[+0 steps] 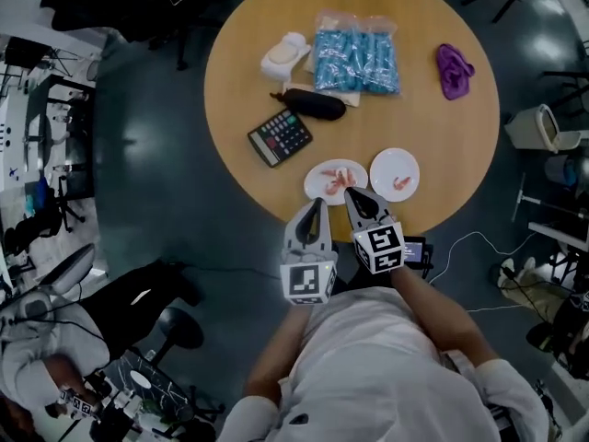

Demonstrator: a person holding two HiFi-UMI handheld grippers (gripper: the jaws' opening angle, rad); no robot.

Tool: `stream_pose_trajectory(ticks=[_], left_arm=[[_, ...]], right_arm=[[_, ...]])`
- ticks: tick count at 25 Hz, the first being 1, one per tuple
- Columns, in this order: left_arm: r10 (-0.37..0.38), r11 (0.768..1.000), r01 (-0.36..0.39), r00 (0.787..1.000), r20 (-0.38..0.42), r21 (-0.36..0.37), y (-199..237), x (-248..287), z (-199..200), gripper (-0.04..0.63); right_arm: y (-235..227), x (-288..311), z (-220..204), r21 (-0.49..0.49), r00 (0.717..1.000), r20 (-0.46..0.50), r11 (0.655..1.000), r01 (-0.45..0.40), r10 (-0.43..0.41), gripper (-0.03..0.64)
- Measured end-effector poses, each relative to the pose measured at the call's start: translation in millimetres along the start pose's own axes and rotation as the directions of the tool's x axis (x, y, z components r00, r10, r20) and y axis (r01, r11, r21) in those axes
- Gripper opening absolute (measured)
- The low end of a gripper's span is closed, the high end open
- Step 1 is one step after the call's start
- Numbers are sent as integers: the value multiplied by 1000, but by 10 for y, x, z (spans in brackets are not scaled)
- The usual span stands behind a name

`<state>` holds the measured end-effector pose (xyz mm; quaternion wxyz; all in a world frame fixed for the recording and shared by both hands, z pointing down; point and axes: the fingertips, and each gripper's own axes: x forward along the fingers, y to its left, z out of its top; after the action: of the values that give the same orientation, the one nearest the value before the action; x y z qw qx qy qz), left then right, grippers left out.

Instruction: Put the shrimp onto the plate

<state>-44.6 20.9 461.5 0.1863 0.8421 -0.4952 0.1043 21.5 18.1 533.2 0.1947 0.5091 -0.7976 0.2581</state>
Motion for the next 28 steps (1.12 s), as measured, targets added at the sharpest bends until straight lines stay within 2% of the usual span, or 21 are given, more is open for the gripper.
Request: stream_pose_trajectory(ticks=[3, 7, 14, 19, 23, 28], left_arm=[[-2, 1000, 2, 1000, 0, -12, 94, 102, -60, 8], [-3, 1000, 3, 1000, -10, 18, 211, 213, -155, 8], [-20, 1000, 19, 999, -28, -12, 172, 304, -324, 8], [-33, 997, 30, 998, -44, -66, 125, 319, -306, 8], [-24, 1000, 23, 999, -39, -21, 227, 299, -381, 8], [-21, 1000, 20, 1000, -23, -17, 300, 266, -335, 8]], right_arm=[[-51, 197, -195, 47, 999, -50, 999, 9, -6, 17], [-145, 439, -359, 90, 994, -106, 995, 37, -27, 18], [-229, 719, -637, 107, 974, -218, 991, 81, -56, 21], [-190, 791, -699, 115, 965, -258, 990, 85, -53, 21], [-203, 872, -742, 128, 951, -301, 985, 117, -74, 25], [-204, 881, -778, 125, 941, -327, 983, 138, -90, 64]])
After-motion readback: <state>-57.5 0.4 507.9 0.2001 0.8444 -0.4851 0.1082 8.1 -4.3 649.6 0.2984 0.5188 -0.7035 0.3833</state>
